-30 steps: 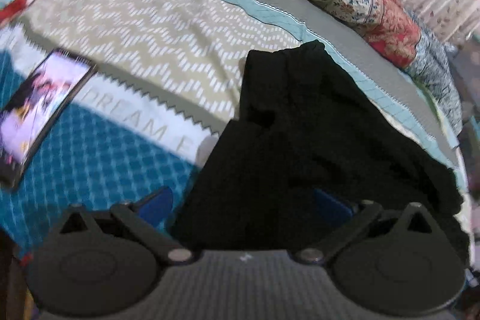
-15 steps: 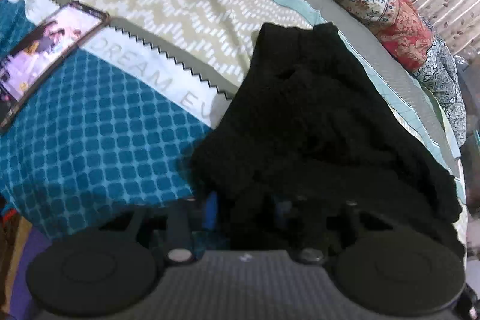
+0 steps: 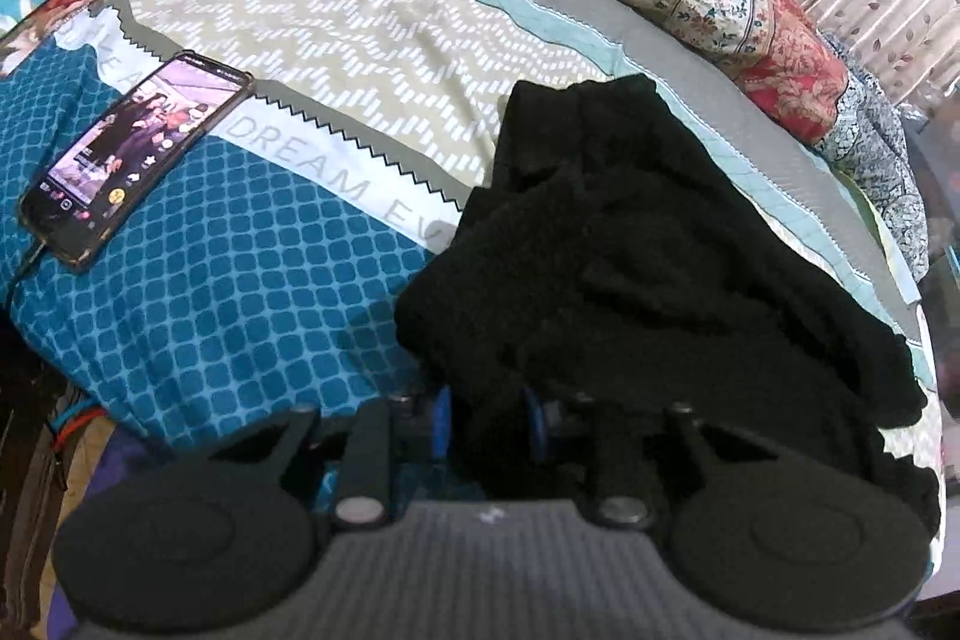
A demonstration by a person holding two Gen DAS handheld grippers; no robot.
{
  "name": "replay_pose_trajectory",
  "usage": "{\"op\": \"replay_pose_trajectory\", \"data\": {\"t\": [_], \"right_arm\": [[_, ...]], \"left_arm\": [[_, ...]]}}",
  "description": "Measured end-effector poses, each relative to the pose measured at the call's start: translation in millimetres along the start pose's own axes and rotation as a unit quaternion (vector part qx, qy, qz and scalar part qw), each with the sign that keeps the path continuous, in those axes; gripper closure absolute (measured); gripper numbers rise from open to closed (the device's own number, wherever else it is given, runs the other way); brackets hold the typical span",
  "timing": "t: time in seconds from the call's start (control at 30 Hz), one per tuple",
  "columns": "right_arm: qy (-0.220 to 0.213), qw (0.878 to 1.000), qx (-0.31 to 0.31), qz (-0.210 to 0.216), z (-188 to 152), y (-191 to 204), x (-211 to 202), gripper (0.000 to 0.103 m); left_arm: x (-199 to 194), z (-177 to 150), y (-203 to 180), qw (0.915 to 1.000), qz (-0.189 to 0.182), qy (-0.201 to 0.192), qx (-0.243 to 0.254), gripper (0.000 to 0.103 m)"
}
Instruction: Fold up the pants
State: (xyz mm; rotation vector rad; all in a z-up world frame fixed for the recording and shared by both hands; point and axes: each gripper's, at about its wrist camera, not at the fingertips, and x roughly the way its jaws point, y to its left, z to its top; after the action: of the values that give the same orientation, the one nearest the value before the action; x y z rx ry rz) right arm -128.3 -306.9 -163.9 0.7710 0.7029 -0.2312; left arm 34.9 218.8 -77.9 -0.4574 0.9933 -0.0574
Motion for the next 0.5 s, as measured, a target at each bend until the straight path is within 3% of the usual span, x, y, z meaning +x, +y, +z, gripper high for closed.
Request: {"op": "replay_pose_trajectory", "data": {"t": [0.07,0.23,0.3,0.4,0.5], "right_arm": [[0.005,1.0,0.001,-0.006,1,6,10,0.094],[0.003,1.0,-0.009,-0.005,11,7,2,0.063],[-0.009,1.0,-0.017,-0.012,15,2,-10,0.063],[-0.049,0.998,-0.013,-0.032,30,-7,-31,0.063],[-0.086,0.995,-0.018,-0.041,58,-10,-41,0.063]], "left_arm": [[2,0,0,0.9999,0.007,0.0,0.008,0.08],[0,-7,-1,0.9991,0.015,0.017,0.036,0.059],[-12,-6,0,0.9987,0.019,-0.002,0.046,0.051],[-30,14,2,0.9964,0.034,-0.038,0.068,0.051],[-29,54,-16,0.9877,0.069,-0.07,0.121,0.05]]}}
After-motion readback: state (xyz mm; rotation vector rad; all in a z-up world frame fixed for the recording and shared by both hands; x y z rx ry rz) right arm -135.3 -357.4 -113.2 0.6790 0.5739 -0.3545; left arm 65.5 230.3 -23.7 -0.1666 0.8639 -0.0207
